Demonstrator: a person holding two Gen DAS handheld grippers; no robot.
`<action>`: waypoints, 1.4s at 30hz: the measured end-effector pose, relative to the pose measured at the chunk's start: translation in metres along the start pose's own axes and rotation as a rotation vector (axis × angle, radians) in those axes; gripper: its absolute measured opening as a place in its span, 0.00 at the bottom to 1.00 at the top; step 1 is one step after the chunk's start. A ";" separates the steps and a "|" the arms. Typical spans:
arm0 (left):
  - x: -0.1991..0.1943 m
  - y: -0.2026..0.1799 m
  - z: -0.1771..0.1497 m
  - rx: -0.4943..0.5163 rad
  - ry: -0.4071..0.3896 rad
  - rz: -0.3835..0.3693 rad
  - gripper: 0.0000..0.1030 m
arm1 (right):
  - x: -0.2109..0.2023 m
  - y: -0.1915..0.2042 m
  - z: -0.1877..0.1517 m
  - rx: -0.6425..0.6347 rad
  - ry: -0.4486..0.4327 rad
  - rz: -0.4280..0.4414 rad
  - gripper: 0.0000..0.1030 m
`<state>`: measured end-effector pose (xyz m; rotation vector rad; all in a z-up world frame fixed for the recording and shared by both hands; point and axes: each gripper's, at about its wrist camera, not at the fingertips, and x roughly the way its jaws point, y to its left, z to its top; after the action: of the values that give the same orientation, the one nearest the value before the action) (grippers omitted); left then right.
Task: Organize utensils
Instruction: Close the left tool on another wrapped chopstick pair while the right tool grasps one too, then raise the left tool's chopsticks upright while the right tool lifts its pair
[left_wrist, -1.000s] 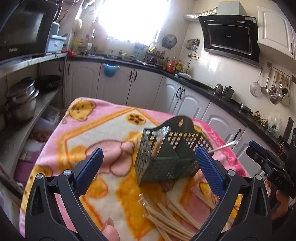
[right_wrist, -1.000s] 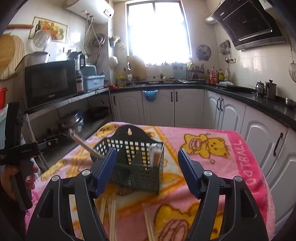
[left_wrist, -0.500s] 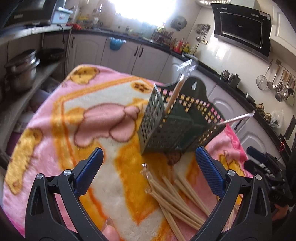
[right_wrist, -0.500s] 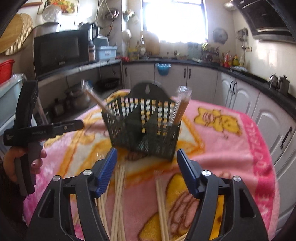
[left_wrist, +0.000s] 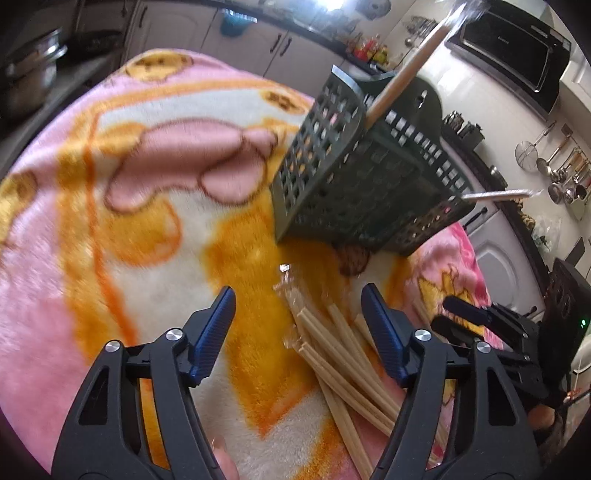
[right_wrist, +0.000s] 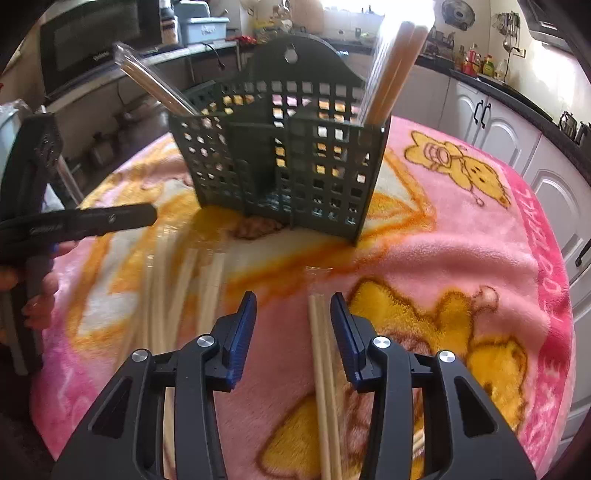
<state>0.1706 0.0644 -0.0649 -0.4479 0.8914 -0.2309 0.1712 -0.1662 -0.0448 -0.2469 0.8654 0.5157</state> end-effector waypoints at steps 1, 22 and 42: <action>0.003 0.001 -0.001 -0.007 0.009 -0.005 0.58 | 0.005 -0.001 0.001 0.003 0.015 -0.002 0.39; 0.023 0.013 0.008 -0.065 0.046 -0.002 0.03 | 0.050 -0.025 0.015 0.105 0.105 0.011 0.23; -0.058 -0.019 0.018 0.009 -0.139 -0.087 0.00 | -0.037 -0.016 0.034 0.105 -0.133 0.122 0.09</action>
<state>0.1491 0.0744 -0.0062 -0.4893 0.7351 -0.2796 0.1821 -0.1779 0.0048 -0.0633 0.7780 0.5921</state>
